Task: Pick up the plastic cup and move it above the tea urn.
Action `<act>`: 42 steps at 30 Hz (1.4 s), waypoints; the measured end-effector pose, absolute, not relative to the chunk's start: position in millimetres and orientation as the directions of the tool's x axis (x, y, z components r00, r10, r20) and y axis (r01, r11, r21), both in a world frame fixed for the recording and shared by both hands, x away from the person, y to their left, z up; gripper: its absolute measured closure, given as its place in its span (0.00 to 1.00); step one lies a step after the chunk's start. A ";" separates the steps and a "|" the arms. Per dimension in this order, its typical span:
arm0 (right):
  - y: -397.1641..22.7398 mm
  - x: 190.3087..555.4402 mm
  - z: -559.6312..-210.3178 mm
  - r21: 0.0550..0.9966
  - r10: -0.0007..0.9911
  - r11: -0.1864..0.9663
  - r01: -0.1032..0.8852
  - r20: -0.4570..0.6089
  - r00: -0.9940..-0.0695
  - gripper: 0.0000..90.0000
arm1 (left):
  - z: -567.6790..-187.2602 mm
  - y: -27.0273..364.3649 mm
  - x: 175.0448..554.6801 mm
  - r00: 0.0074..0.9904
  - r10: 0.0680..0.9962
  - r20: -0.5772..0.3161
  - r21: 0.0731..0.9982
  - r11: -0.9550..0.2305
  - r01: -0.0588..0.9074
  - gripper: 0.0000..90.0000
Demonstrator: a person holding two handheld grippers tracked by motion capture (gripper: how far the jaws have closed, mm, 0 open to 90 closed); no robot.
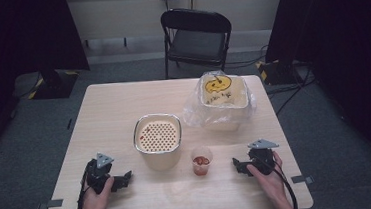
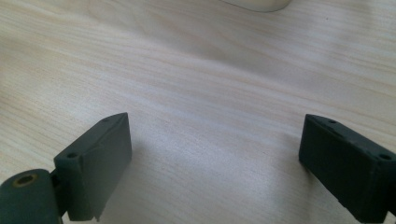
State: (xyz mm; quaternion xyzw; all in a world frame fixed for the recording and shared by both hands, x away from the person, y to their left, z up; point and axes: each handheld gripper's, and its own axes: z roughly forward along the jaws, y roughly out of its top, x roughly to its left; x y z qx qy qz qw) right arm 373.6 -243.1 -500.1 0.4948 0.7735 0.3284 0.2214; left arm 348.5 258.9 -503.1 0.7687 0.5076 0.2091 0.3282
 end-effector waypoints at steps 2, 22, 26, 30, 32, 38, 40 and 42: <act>-243.1 373.6 -500.1 0.727 0.911 0.294 0.620 -0.017 -0.412 0.10 | -503.2 258.8 348.5 0.397 0.918 -0.013 0.717 -0.268 0.644 0.00; -217.0 355.3 -476.9 0.746 0.834 0.322 0.583 0.068 -0.547 0.21 | -503.2 258.8 348.5 0.397 0.918 -0.013 0.717 -0.268 0.644 0.00; -204.1 350.0 -474.7 0.744 0.799 0.345 0.572 0.086 -0.595 0.20 | -503.1 258.8 348.5 0.397 0.918 -0.012 0.717 -0.269 0.643 0.00; -186.5 344.3 -473.5 0.752 0.758 0.379 0.540 0.082 -0.647 0.19 | -503.1 258.8 348.5 0.397 0.918 -0.012 0.717 -0.269 0.643 0.00; -178.2 344.6 -472.6 0.755 0.745 0.399 0.521 0.063 -0.664 0.20 | -503.1 258.8 348.5 0.397 0.918 -0.012 0.717 -0.269 0.643 0.00; -159.6 346.0 -473.1 0.757 0.710 0.402 0.515 0.097 -0.697 0.20 | -503.2 258.8 348.5 0.397 0.918 -0.013 0.717 -0.268 0.643 0.00; -152.4 345.4 -474.5 0.758 0.703 0.405 0.512 0.100 -0.704 0.20 | -503.1 258.8 348.6 0.397 0.918 -0.012 0.717 -0.268 0.643 0.00; -146.3 346.5 -474.4 0.760 0.703 0.419 0.498 0.076 -0.707 0.20 | -503.1 258.8 348.6 0.397 0.918 -0.012 0.717 -0.269 0.643 0.00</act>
